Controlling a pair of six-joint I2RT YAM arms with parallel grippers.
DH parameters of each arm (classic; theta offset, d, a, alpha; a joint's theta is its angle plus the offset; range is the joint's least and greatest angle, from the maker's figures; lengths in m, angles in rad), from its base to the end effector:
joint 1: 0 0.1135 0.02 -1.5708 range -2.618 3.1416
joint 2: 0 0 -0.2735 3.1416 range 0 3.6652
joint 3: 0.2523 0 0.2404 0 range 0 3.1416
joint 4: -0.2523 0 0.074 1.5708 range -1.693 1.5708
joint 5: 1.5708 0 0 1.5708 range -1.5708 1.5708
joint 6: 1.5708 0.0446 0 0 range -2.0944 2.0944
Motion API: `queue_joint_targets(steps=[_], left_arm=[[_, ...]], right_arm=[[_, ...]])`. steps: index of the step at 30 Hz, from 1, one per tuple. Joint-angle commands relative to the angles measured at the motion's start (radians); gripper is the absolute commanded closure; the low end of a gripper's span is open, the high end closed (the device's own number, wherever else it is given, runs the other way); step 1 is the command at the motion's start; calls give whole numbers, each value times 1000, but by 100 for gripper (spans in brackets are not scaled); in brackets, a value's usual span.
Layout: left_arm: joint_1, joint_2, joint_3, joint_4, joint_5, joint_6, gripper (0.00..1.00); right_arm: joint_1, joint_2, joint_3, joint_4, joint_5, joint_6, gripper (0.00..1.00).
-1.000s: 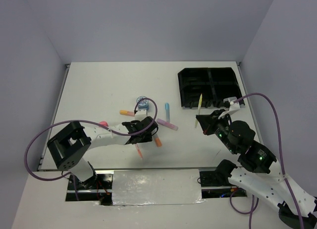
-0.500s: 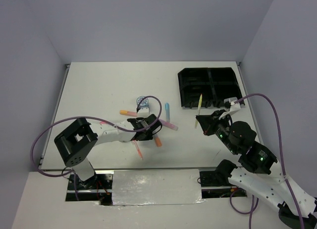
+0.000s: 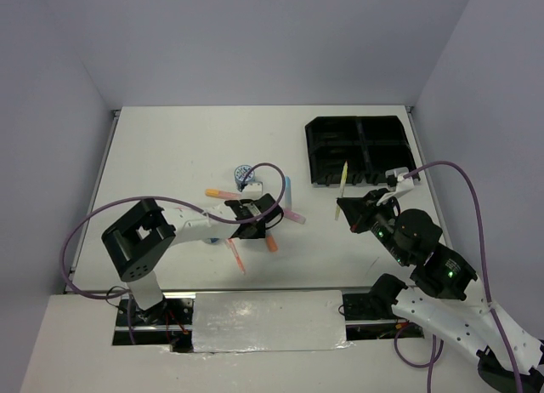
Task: Sort the stationery into containers
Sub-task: Close the pen cap on the pen.
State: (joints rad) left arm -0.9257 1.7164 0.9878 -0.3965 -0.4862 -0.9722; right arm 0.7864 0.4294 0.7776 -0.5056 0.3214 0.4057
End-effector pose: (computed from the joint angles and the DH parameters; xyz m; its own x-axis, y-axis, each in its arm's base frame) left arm 0.2104 -0.2449 0.1715 -0.7893 -0.1659 -0.5912 -0.1184 0.9859 -0.1186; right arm 0.0697 0.0499 0.3450 -0.2798 0.2497 -0.9270 -0.3708 0.8625 0.3443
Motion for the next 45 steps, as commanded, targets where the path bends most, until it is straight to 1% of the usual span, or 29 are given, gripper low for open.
queue_joint_targets(steps=[1,8,13,15,16,17,19,20,21,24,27,29,30,31,32,33,34,35,36,37,39,40,41,42,43,44,45], left_arm=[[-1,38,18,-36,-14,46,48],[-1,43,0,-24,-6,52,51],[-1,43,-21,-15,5,44,56],[-2,51,-29,-12,12,44,66],[-2,54,-31,-10,14,41,73],[-1,57,-40,-5,18,41,82],[-2,58,-51,10,29,37,90],[-1,60,-64,19,35,36,97],[-1,61,-69,33,47,39,100],[-1,58,-77,45,73,43,100],[-2,-13,-100,79,109,52,100],[-2,-130,-110,96,118,52,100],[-2,-183,-121,103,112,49,100],[-1,-295,-126,122,106,46,100],[-2,-349,-135,134,95,44,100],[-1,-461,-138,145,60,43,100],[-1,-513,-141,177,42,43,100],[-1,-561,-146,203,23,58,100],[1,-642,-155,229,3,66,100],[1,-676,-161,282,-36,73,100],[4,-751,-173,349,-49,105,100],[7,-771,-181,385,-29,116,100],[14,-785,-196,489,-5,142,100],[21,-808,-204,539,26,154,100],[36,-816,-210,583,87,165,100],[42,-822,-221,655,112,165,100],[47,-833,-230,692,132,168,100]], right_arm=[[-6,-1,6,42,-7,-16,100],[-4,0,9,44,-10,-18,100],[-3,-6,8,47,-10,-16,100],[-3,-9,6,47,-12,-15,100],[-4,-12,5,45,-10,-15,100],[-6,-14,6,41,-10,-13,100],[-3,-21,8,38,-8,-11,100],[-3,-26,8,35,-8,-11,100],[-4,-30,9,33,-8,-13,100],[-4,-34,9,29,-7,-11,100],[-4,-11,-14,61,-56,-18,100],[-6,20,-49,88,-102,-18,100],[-6,29,-64,129,-134,-16,100],[-6,37,-99,159,-216,-5,100],[-7,51,-118,223,-263,1,100],[-6,54,-136,263,-309,10,100],[-7,61,-173,300,-393,34,100],[-7,80,-185,333,-418,47,100],[-6,92,-205,390,-438,68,100],[-6,109,-215,415,-464,79,100],[-4,166,-238,500,-504,111,100],[-3,187,-245,531,-549,122,100],[-3,222,-254,596,-574,131,100],[-1,236,-270,627,-593,149,100],[4,246,-274,648,-608,157,100],[4,262,-276,685,-628,165,100],[10,269,-279,703,-639,173,100]])
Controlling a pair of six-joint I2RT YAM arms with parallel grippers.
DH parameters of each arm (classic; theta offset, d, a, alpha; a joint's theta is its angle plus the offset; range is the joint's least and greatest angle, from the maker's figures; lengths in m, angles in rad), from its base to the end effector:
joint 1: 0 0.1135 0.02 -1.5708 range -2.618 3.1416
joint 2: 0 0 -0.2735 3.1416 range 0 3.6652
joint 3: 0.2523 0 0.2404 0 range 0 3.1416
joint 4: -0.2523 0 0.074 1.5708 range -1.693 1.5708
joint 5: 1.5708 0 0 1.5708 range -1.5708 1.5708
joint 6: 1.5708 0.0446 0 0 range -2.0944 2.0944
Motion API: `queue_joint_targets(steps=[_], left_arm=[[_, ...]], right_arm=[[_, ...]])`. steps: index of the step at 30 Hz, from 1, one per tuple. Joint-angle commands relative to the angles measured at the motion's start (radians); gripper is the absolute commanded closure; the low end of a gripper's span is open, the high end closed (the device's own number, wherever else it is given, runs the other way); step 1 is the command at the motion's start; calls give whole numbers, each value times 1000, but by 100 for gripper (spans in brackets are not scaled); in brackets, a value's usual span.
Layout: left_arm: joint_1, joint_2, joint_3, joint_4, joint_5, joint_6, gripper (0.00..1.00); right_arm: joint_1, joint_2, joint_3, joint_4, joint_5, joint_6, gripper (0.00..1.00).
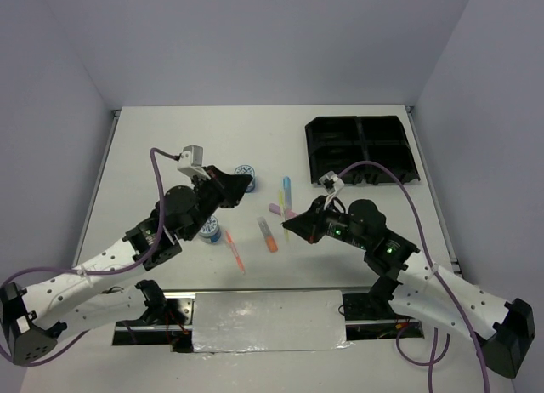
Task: Sort the stationery into containers
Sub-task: Close the pen cap on the pen.
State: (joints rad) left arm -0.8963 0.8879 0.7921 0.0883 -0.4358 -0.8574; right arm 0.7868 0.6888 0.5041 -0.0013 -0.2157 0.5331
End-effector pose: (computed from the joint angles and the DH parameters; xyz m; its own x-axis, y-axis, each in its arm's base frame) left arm 0.1392 -0.1439 0.3623 -0.3391 -0.6735 -0.6568 0.2873 0.5907 -0.7540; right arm 0.1092 0.1230 0.2818 -0.5395 0.1621 -0.8263 -0.6573 0.5323 0.5335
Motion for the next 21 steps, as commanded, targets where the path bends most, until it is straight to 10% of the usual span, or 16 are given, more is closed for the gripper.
queue_joint_targets(steps=[1,21], left_arm=[[22,-9,-43,246,112,60,100],[30,-21,-143,597,266,143,100]], right_arm=[[9,20,-7,213,-111,50,100],[49,103,28,316,-200,84,100]])
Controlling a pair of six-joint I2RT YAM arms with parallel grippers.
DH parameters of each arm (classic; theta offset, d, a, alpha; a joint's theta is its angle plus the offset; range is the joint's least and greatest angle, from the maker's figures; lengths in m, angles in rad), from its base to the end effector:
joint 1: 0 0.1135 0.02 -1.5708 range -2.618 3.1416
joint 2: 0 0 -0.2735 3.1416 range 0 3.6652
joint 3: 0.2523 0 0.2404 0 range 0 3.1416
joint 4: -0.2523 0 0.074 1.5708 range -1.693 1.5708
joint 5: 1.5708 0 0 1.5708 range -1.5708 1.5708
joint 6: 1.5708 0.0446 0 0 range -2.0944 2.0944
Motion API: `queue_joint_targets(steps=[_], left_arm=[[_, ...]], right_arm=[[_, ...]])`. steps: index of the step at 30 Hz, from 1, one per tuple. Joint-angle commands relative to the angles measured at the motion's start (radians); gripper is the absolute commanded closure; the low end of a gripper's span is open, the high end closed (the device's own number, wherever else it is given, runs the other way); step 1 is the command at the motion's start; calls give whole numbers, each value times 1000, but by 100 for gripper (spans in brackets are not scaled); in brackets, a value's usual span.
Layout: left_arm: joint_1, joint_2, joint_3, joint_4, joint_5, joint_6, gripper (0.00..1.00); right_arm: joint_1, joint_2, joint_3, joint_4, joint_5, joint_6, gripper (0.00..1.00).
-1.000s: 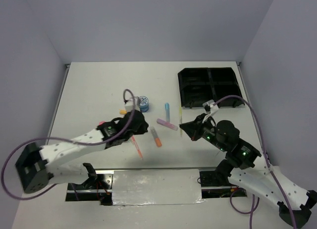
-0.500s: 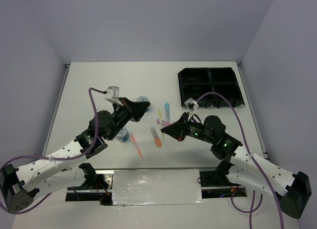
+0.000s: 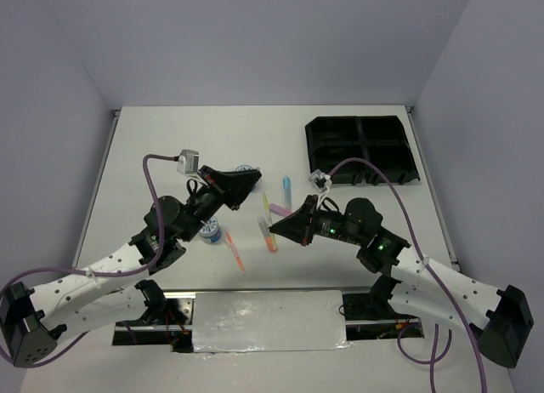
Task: Sort the stationery into containers
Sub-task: Close the pen cap on the pen.
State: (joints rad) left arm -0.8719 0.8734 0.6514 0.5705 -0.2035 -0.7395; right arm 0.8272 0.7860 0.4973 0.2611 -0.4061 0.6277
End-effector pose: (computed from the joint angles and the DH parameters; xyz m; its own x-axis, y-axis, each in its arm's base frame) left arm 0.1325 -0.1437 0.3706 -0.2606 -0.7158 -0.6479 0.6117 0.3968 -0.6844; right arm 0.1102 0.1458 0.2951 -0.5692 0.1781 -0.8027 -0.7527 0.2800 0.5959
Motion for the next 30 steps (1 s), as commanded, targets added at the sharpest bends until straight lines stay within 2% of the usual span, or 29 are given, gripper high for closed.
queue_joint_targets(steps=[1,30], left_arm=[[5,-2,-1,120,38,23,100],[5,35,-32,143,56,-8,100]], right_arm=[[7,7,40,52,-7,-16,100],[9,1,84,7,50,-59,100]])
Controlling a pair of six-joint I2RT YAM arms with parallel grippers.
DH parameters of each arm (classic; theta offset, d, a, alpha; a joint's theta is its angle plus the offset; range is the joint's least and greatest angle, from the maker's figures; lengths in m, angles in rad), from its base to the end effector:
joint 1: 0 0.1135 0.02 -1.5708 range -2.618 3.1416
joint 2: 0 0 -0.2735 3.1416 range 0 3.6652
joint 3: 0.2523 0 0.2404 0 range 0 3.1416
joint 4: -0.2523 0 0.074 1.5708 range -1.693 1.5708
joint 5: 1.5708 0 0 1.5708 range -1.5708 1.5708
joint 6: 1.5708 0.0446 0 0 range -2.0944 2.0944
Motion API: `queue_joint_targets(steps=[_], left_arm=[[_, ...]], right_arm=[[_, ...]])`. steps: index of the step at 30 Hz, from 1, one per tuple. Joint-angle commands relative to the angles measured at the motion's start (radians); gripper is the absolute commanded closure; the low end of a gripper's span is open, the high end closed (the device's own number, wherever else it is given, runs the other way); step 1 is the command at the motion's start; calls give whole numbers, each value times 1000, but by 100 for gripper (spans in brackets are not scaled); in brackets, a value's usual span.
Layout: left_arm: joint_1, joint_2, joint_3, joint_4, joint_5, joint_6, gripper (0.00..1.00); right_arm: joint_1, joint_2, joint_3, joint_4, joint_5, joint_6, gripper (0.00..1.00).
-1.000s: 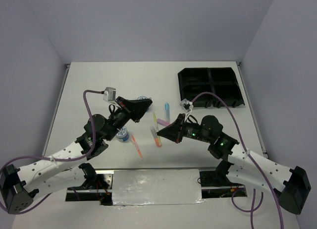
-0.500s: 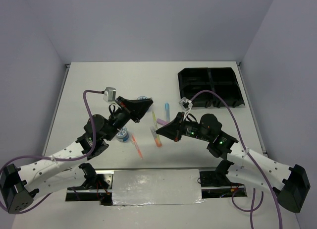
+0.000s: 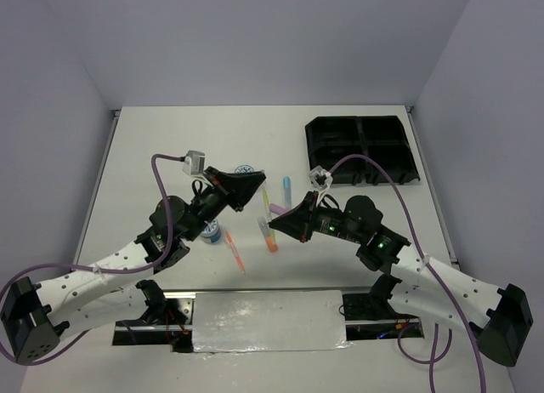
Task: Sort the stationery into containers
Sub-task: Close the pen cap on the pen.
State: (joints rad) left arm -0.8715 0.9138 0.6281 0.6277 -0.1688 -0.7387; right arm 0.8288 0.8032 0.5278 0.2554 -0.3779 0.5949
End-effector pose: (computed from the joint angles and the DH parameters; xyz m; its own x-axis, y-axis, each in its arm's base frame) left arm 0.1373 -0.1516 0.3616 -0.2798 -0.6986 -0.6586 0.6278 0.3859 -0.6760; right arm 0.1135 0.1481 0.3024 -0.5349 0.1874 -0.8239 -0.7663 0.3032 0.5664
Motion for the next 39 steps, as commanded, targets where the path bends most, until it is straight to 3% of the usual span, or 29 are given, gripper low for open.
queue_joint_targets(steps=[1,24,30,39], left_arm=[[5,-7,-11,87,25,-13,100],[5,-1,-62,119,63,-73,100],[3,2,-96,159,71,-97,100],[3,17,-47,79,110,-85,100]], right_arm=[[9,-13,55,10,28,-26,100],[9,-6,97,44,80,-55,100],[7,-7,92,133,105,-60,100],[4,-24,172,97,119,-204,100]])
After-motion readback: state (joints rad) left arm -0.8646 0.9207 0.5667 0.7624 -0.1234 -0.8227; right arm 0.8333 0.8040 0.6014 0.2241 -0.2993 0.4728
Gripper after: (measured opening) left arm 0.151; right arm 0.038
